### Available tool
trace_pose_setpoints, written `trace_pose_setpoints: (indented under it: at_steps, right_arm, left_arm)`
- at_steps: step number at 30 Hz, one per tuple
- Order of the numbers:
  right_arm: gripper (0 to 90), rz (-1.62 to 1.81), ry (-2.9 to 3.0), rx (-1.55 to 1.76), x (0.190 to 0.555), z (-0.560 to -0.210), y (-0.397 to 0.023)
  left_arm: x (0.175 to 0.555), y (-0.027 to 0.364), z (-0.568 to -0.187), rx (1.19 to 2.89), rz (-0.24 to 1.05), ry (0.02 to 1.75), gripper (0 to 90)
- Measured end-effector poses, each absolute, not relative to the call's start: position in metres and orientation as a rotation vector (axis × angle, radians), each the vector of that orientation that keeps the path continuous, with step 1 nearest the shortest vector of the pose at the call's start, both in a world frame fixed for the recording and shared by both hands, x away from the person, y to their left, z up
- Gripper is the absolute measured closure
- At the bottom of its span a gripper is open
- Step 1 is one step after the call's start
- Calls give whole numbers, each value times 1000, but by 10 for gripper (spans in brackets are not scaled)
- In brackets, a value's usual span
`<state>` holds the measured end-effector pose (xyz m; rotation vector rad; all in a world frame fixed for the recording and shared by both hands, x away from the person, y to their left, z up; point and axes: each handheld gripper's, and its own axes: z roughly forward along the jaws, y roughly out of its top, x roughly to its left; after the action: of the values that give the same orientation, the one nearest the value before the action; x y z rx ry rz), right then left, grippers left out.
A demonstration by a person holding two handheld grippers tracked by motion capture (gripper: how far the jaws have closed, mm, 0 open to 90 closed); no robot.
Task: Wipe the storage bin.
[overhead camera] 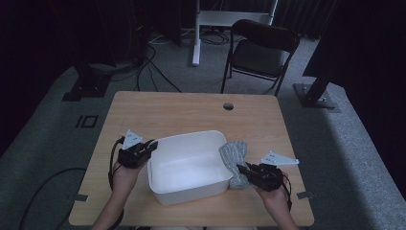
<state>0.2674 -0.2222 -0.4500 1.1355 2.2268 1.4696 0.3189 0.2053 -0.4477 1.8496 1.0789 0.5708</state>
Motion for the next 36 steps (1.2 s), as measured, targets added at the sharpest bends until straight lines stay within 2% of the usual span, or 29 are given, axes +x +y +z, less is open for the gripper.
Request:
trace_pose_setpoints:
  at_steps: [4,9,12,24,36]
  right_arm:
    - [770,1483,2219,1157,267,-450,-224]
    - [768,1536,2126,1150,270,-427,-239]
    - [768,1512,2120,1129,272,-422,-235]
    - [771,1454,2201,1170,293,-444,-216]
    - [776,1502,2236,1206,299,-455,-219]
  left_arm:
    - [319,206,-448,1851,565,1072,793]
    - [320,206,-448,1855,562,1069,792]
    - [320,206,-448,1855,562,1069,792]
    - [320,205,-448,1851,571,1078,792]
    - [320,205,-448,1854,574,1080,792]
